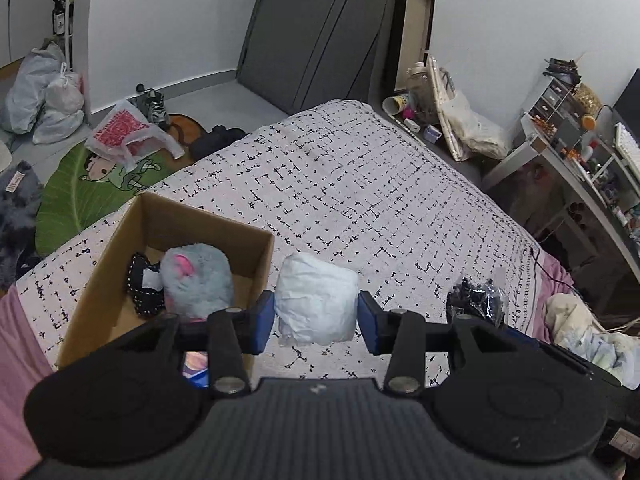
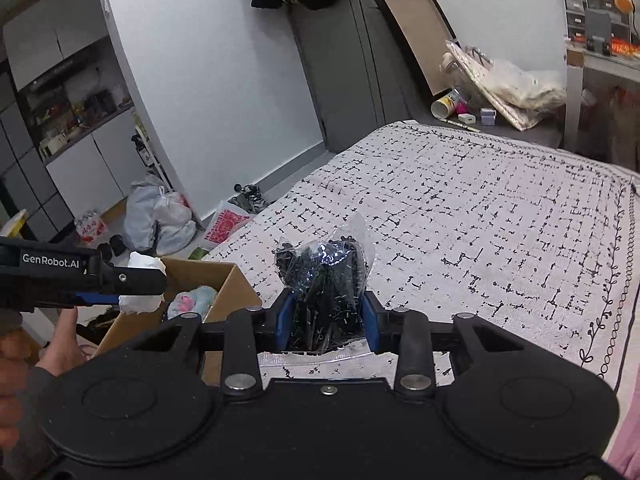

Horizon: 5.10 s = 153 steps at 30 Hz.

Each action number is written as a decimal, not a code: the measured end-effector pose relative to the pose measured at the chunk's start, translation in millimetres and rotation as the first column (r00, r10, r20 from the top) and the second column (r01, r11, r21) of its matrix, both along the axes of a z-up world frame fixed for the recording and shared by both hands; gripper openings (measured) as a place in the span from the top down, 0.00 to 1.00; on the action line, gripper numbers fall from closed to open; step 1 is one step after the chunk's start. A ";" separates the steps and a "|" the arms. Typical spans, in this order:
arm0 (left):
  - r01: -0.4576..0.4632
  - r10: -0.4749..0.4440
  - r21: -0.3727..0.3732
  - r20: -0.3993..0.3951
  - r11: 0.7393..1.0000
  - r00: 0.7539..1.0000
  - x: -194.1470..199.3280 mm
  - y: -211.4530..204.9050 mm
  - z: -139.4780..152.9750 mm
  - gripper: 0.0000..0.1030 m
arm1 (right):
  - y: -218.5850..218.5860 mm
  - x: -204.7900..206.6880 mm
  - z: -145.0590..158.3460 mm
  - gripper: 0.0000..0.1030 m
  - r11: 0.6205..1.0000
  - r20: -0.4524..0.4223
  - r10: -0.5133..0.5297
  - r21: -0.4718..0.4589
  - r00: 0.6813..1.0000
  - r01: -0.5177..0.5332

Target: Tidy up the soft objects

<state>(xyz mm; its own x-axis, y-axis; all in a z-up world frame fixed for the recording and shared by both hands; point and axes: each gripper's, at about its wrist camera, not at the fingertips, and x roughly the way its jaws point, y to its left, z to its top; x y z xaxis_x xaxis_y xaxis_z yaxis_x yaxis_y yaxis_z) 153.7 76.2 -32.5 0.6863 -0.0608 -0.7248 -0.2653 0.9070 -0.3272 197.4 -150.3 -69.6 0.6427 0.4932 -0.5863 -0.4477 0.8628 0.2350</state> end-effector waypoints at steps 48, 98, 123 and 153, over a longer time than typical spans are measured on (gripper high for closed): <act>-0.103 0.103 -0.172 -0.012 0.980 0.995 -68.2 161.5 -44.4 0.48 | 189.3 -49.5 -18.1 0.66 0.994 -0.040 0.037 -0.102 0.999 -0.041; 0.045 -0.042 0.056 -0.054 0.997 0.998 -83.2 73.2 17.2 0.05 | 42.5 -76.0 31.6 0.00 0.993 -0.178 -0.076 0.073 0.981 0.090; 0.111 -0.107 0.166 -0.038 0.980 0.994 -111.8 -29.1 62.0 0.04 | -40.6 -109.2 71.4 0.00 0.997 -0.101 -0.071 0.019 0.992 0.073; 0.101 -0.109 0.249 0.021 0.963 0.994 -167.4 -67.6 81.8 0.01 | -59.7 -156.8 97.5 0.00 0.998 -0.023 -0.066 -0.015 0.998 0.066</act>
